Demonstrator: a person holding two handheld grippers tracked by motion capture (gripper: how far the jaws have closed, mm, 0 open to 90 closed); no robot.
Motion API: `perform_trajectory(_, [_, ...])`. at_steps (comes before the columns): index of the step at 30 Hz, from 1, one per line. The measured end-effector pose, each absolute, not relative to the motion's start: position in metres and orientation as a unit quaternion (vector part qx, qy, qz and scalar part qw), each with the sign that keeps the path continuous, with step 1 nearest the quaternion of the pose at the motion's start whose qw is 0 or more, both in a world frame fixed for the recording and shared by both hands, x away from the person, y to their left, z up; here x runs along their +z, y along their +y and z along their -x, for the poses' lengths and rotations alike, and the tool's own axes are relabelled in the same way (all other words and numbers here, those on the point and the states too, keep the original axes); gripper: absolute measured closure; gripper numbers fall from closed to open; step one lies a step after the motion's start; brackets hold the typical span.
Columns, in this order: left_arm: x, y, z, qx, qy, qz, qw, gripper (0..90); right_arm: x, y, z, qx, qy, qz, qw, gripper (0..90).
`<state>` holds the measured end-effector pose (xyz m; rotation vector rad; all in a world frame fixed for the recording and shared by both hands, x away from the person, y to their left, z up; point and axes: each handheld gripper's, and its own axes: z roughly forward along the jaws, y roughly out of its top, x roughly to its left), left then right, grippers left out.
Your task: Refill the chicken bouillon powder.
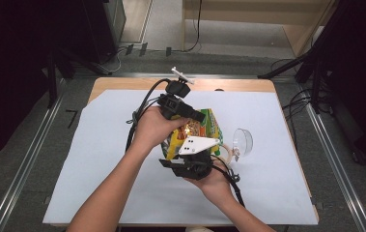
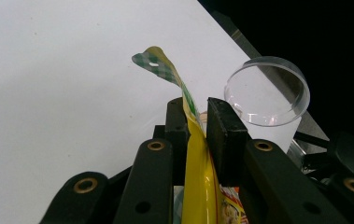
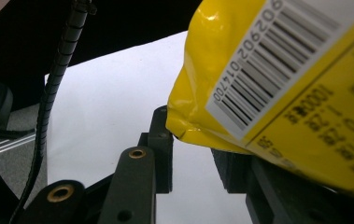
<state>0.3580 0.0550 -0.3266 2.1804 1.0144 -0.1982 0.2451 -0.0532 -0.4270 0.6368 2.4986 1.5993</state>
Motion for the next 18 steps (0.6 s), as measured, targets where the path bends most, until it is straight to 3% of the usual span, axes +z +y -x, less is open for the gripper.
perform_trajectory(18, [-0.3277,0.0529,-0.3591,-0.081,0.393,-0.846,0.35,79.0,-0.426,-0.0529,-0.2443,0.528,0.82,-0.216,0.046,71.0])
